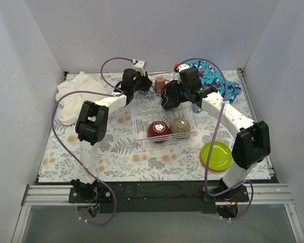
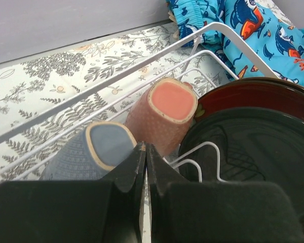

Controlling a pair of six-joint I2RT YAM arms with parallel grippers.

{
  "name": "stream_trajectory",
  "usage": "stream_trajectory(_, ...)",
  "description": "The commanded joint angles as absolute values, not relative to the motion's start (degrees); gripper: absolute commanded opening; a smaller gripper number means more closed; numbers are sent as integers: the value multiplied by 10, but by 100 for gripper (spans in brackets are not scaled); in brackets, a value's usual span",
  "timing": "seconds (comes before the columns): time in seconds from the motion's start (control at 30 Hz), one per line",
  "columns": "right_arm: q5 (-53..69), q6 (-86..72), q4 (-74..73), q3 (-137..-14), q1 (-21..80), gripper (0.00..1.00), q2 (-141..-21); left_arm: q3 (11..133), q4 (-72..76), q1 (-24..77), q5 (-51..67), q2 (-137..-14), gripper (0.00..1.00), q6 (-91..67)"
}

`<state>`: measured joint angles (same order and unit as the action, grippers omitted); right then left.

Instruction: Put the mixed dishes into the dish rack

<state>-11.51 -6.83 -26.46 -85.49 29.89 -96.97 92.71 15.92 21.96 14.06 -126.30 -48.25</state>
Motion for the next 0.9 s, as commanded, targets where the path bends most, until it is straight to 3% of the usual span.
stream_trajectory(0.0, -109, -65, -236, -847, 294, 41, -939, 882, 117, 207, 98, -1201, 0, -482)
stream_trajectory(0.27, -91, -70, -235, -837, 288, 41, -937, 809, 118, 195, 83, -1150, 0, -490)
stream_trajectory(0.6, -81, -68, -233, -843, 287, 41, -939, 821, 110, 191, 83, -1128, 0, -468)
stream_trajectory(0.73, -84, -57, -236, -844, 286, 42, -931, 826, 97, 179, 151, -1091, 0, -475)
stream_trajectory(0.8, -68, -29, -243, -844, 279, 46, -921, 826, 94, 173, 274, -1057, 0, -477)
stream_trajectory(0.83, -61, -13, -247, -842, 266, 49, -917, 826, 97, 159, 347, -1048, 11, -480)
stream_trajectory(0.87, -54, -1, -259, -837, 258, 57, -906, 826, 104, 153, 495, -1029, 23, -492)
